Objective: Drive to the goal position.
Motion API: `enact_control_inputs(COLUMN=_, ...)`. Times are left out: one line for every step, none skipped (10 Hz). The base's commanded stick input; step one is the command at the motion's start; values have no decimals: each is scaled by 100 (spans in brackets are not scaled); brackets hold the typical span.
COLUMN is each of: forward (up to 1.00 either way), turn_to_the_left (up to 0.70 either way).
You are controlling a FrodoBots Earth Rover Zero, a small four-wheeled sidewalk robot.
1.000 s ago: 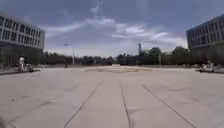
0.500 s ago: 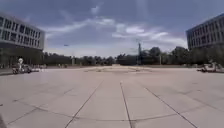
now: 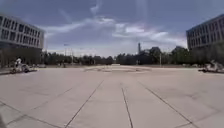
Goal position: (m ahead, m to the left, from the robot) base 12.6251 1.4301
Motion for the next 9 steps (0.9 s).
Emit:
enact_control_inputs(forward=54, turn_to_the_left=13)
enact_control_inputs(forward=54, turn_to_the_left=13)
enact_control_inputs(forward=54, turn_to_the_left=13)
enact_control_inputs(forward=54, turn_to_the_left=13)
enact_control_inputs(forward=54, turn_to_the_left=13)
enact_control_inputs(forward=54, turn_to_the_left=13)
enact_control_inputs(forward=54, turn_to_the_left=9)
enact_control_inputs(forward=54, turn_to_the_left=2)
enact_control_inputs(forward=54, turn_to_the_left=1)
